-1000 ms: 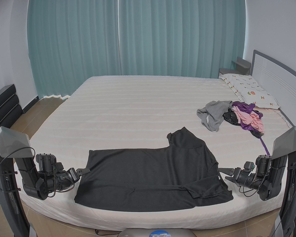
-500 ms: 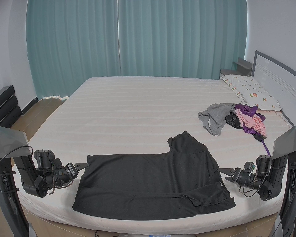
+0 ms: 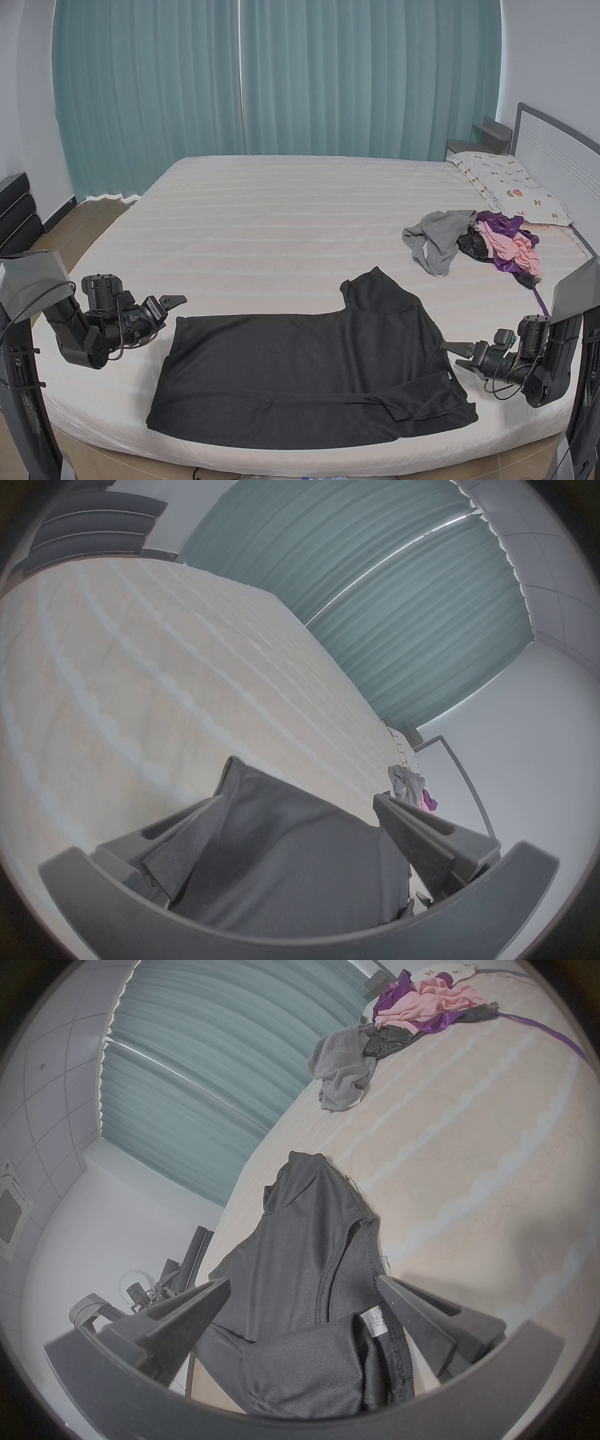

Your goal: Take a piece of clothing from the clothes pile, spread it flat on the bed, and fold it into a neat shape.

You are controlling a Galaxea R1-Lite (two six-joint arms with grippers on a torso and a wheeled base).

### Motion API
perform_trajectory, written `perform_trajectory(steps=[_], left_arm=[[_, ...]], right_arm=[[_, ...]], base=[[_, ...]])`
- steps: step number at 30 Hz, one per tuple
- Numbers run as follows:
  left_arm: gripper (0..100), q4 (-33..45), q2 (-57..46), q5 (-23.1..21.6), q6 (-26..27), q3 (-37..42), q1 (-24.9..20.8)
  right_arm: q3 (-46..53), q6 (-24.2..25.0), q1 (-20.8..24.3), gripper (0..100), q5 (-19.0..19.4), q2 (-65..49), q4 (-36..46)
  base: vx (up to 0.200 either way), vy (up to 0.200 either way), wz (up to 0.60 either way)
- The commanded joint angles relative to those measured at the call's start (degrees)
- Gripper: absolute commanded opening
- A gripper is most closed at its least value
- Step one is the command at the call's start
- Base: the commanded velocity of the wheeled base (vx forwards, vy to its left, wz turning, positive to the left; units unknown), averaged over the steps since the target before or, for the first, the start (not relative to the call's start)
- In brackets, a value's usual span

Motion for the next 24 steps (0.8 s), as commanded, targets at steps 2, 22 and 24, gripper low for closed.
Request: perform_trajectory(steps=[2,22,24], left_arm=[[100,6.01,4.08,0.12,0.35,-9.33,-0.90],[100,16.82,10.94,8.03,6.77,-22.51,-3.19],[100,16.82,11.11,8.03,6.77,-22.51,-3.19]], right_arm=[[0.11,0.12,-0.37,100,0.05,0.77,-0.76],[0.20,-0.15,-0.02,100,0.05,2.70,-0.76],[0.20,-0.06,-0.02,100,0.05,2.70,-0.76]], base=[[0.000,0.000,0.00],[0.000,0.000,0.00],[0.000,0.000,0.00]])
